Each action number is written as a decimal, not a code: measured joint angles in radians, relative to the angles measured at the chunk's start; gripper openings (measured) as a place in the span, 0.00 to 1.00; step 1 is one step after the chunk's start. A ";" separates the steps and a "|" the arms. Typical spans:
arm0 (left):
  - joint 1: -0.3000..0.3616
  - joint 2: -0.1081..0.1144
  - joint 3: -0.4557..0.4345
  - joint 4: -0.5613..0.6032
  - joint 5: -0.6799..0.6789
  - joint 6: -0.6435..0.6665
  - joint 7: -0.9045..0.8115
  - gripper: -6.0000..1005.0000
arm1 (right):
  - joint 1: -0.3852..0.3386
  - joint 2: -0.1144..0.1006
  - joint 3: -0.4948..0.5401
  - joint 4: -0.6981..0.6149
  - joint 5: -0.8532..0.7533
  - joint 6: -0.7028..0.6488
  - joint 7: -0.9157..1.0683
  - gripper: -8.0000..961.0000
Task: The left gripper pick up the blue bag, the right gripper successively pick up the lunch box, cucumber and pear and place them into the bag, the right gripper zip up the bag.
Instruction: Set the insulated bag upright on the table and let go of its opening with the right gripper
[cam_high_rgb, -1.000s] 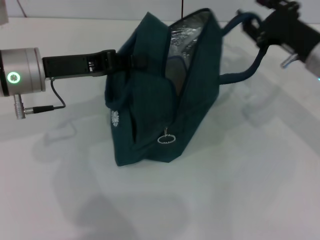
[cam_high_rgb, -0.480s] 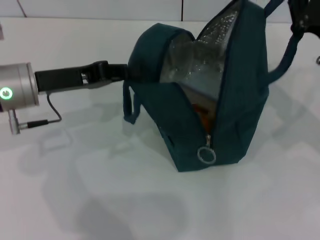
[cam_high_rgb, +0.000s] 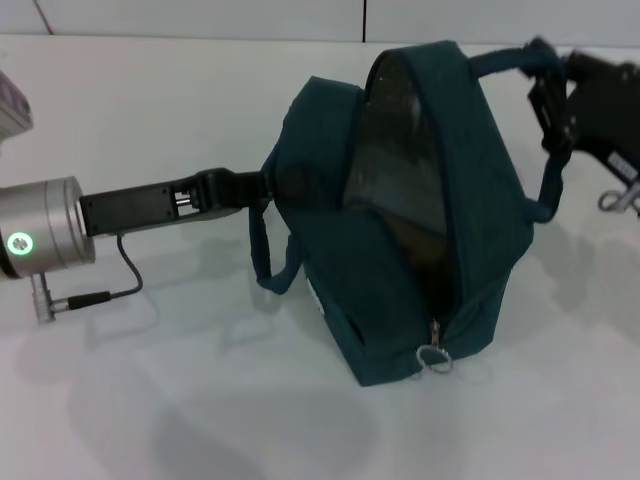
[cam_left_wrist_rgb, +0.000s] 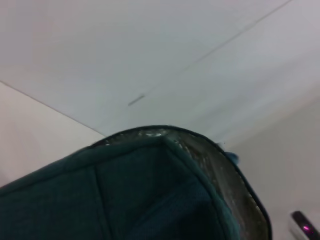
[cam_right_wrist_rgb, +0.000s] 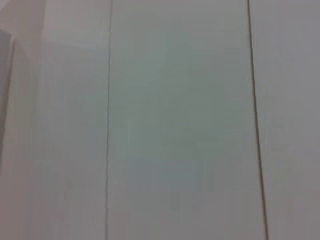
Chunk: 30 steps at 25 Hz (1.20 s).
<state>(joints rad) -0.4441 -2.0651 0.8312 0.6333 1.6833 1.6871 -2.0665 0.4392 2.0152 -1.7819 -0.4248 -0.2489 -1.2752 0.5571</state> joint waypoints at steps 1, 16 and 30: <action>0.000 0.002 0.000 -0.003 0.000 0.008 0.013 0.06 | -0.007 0.000 -0.007 0.002 -0.001 -0.001 0.018 0.06; -0.015 0.020 -0.001 -0.010 0.011 -0.028 0.098 0.06 | -0.077 0.000 -0.043 0.013 -0.051 -0.079 0.114 0.08; -0.046 0.014 -0.003 -0.067 0.005 -0.107 0.189 0.06 | -0.087 -0.014 0.016 0.119 -0.060 -0.363 0.121 0.27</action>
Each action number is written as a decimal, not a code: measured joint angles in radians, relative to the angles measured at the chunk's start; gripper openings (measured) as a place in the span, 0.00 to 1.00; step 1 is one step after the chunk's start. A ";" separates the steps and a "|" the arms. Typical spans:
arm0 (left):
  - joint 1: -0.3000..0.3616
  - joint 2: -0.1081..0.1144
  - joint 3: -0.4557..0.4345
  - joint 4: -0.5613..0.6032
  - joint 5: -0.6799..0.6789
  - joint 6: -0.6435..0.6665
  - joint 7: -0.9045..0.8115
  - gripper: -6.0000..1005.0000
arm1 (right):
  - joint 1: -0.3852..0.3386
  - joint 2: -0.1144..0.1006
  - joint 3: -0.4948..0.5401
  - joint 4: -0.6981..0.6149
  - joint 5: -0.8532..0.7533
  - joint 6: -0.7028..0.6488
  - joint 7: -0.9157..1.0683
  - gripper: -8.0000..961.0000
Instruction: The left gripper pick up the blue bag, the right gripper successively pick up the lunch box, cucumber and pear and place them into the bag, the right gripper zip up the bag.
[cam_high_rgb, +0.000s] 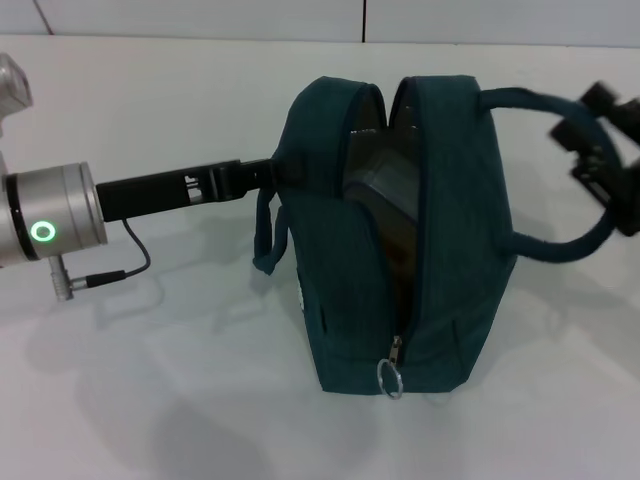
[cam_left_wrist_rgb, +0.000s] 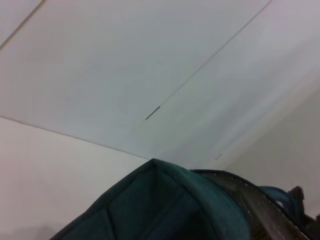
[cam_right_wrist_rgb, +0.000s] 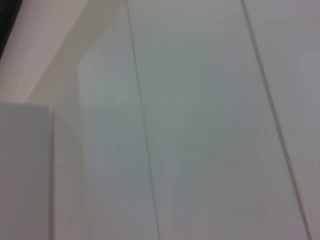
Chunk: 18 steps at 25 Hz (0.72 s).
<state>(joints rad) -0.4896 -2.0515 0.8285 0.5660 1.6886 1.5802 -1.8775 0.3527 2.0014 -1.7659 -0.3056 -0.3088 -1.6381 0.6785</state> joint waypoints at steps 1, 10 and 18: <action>-0.001 0.000 0.000 0.000 0.000 -0.001 0.001 0.06 | -0.001 0.002 0.021 0.023 0.000 -0.033 -0.003 0.29; -0.006 -0.002 0.000 -0.002 0.002 -0.029 0.009 0.06 | -0.013 -0.006 0.050 0.065 -0.089 -0.211 -0.063 0.63; -0.008 -0.003 0.000 -0.002 -0.002 -0.044 0.006 0.06 | 0.060 -0.033 0.049 0.068 -0.484 -0.211 0.099 0.85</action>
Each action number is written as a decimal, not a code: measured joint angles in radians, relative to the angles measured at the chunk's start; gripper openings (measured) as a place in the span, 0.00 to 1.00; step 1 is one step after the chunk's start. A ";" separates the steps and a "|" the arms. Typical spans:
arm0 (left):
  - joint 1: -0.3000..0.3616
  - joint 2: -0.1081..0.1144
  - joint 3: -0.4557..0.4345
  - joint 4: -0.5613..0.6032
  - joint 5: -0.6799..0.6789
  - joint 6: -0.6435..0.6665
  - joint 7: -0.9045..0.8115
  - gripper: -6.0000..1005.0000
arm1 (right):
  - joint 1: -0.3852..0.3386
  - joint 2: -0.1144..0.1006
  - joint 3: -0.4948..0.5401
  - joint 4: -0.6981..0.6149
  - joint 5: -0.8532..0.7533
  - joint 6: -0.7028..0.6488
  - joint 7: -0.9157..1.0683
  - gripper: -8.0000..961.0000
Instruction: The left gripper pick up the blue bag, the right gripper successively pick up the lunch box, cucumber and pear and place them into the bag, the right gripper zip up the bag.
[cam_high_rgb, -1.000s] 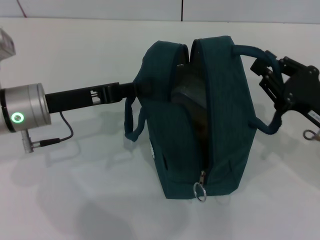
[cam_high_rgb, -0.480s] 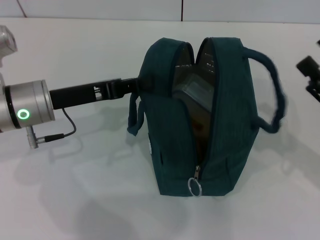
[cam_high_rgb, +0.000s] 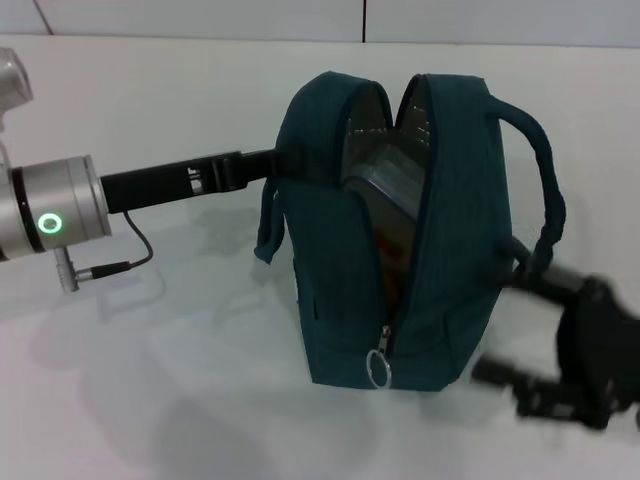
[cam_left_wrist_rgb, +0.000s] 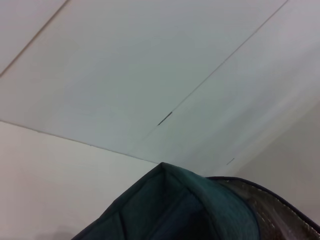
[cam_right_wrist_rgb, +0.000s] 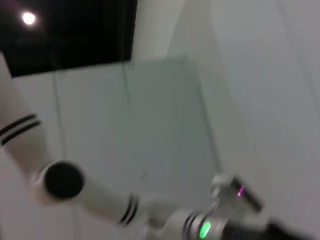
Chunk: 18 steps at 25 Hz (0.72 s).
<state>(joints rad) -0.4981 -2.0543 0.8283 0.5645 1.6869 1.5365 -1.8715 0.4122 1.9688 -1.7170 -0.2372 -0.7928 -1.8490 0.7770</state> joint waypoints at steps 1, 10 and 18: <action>0.000 0.000 0.000 0.000 0.000 0.000 -0.001 0.06 | 0.009 -0.003 0.000 0.001 -0.042 0.010 0.034 0.85; 0.000 -0.007 0.000 0.000 -0.014 -0.001 -0.004 0.06 | 0.074 0.023 0.000 0.002 -0.320 0.180 0.256 0.84; 0.008 -0.009 0.000 -0.001 -0.015 -0.001 -0.006 0.06 | 0.088 0.048 0.001 -0.008 -0.351 0.256 0.271 0.84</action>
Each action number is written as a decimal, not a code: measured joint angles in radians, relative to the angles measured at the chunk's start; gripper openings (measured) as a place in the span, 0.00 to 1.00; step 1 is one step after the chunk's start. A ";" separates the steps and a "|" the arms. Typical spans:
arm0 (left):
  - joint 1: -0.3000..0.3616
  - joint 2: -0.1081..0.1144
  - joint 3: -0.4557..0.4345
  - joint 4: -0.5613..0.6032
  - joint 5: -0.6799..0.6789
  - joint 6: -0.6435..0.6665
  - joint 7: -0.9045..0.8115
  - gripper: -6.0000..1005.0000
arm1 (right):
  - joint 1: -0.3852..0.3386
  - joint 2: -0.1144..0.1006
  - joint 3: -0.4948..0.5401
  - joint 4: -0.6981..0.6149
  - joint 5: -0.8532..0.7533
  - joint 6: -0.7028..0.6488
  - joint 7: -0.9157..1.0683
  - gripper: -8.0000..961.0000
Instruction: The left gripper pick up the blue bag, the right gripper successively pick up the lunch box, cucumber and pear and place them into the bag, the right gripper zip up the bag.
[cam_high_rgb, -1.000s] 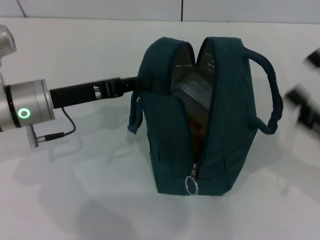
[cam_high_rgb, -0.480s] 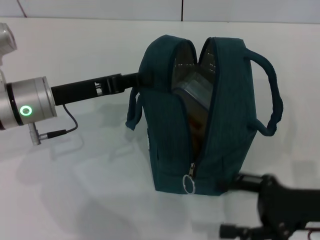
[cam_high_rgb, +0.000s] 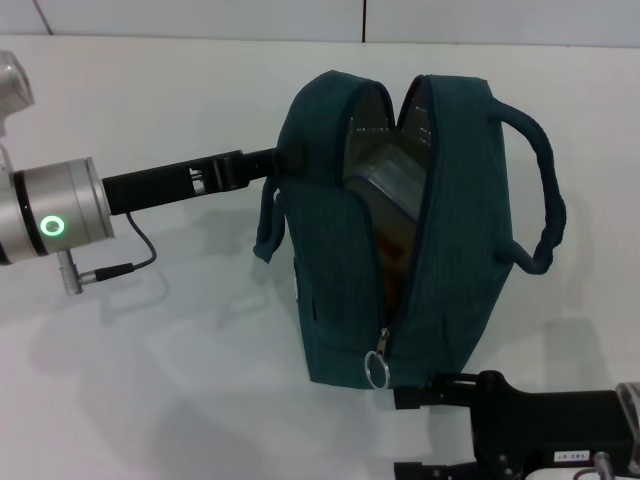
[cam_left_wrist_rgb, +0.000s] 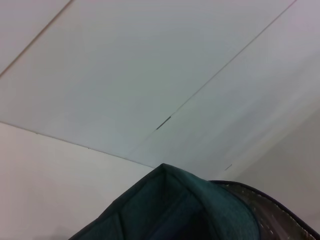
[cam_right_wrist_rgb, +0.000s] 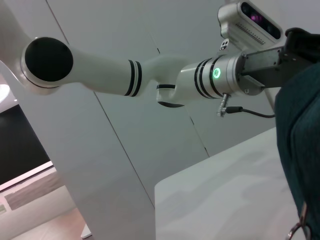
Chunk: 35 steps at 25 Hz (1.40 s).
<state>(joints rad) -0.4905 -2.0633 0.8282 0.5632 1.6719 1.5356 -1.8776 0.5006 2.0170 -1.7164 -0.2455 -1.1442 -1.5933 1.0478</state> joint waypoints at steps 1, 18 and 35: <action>0.001 0.000 0.000 0.000 0.000 0.001 0.000 0.06 | 0.002 0.001 0.001 -0.001 0.001 0.002 0.000 0.84; 0.002 0.000 0.002 -0.010 0.002 0.011 0.002 0.06 | 0.024 0.011 0.000 -0.083 0.029 0.122 0.004 0.83; 0.006 -0.001 0.002 -0.010 0.008 0.012 0.006 0.06 | 0.015 0.011 -0.173 -0.115 0.275 0.296 0.003 0.43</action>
<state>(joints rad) -0.4846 -2.0639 0.8303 0.5537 1.6795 1.5479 -1.8715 0.5155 2.0278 -1.8898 -0.3610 -0.8691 -1.2971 1.0505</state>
